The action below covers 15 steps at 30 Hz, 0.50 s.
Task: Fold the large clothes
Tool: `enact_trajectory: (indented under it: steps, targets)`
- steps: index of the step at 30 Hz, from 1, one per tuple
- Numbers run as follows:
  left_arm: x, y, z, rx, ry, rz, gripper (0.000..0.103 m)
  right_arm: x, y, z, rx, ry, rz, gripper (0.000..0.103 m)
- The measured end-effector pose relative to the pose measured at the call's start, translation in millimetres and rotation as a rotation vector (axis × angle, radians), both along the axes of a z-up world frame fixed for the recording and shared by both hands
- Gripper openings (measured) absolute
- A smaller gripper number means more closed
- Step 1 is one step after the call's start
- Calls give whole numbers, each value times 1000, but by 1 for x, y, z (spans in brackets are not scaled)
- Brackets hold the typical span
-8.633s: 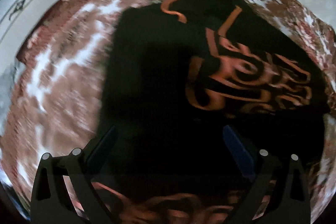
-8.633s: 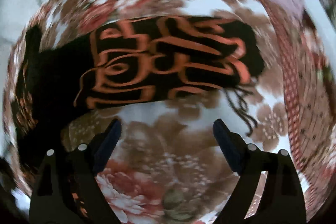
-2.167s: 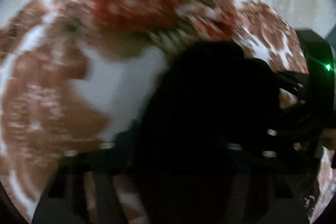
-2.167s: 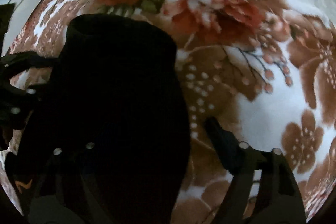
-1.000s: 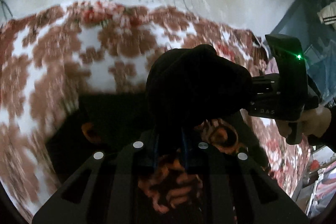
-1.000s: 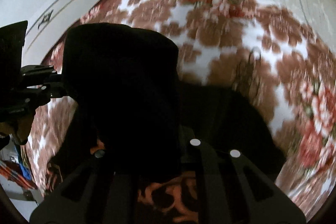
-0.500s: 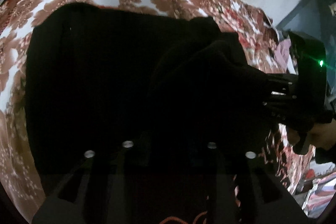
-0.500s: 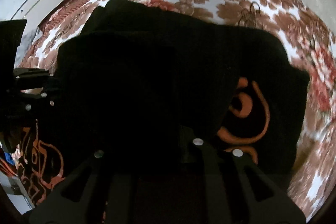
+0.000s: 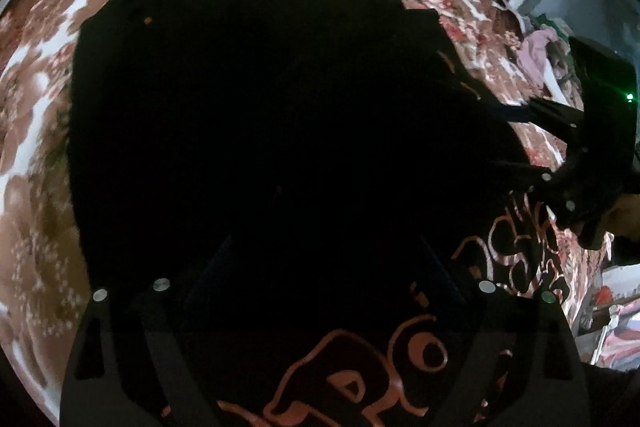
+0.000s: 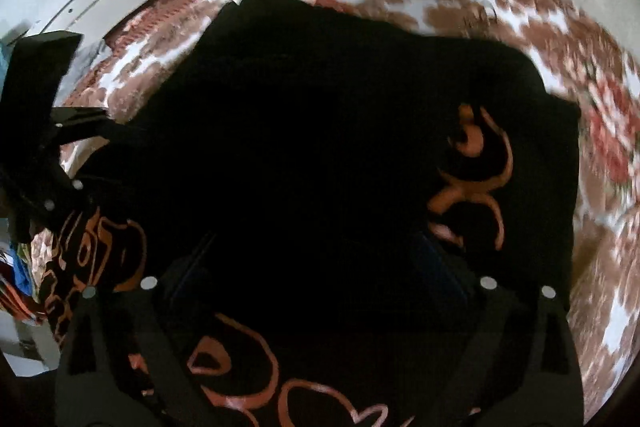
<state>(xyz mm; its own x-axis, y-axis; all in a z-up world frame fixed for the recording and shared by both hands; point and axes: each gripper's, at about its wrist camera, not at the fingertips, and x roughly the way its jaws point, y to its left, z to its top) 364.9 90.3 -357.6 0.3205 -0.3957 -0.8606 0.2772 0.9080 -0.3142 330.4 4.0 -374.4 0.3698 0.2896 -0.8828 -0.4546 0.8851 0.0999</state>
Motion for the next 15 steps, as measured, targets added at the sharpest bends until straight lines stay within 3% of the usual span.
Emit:
enact_trajectory:
  steps: [4, 9, 12, 14, 15]
  targets:
    - [-2, 21, 30, -6, -46, 69, 88, -1, -28, 12, 37, 69, -63, 93]
    - [28, 27, 61, -17, -117, 104, 89, 30, -42, 67, 144, 7, -108, 96]
    - [51, 14, 64, -38, -150, 116, 89, 67, -35, 71, 181, -1, -136, 97]
    - [61, 0, 56, 35, -158, 126, 89, 88, -26, 60, 157, 2, -156, 97]
    - [68, -11, 41, 178, -132, 151, 88, 98, -20, 49, 122, 9, -176, 97]
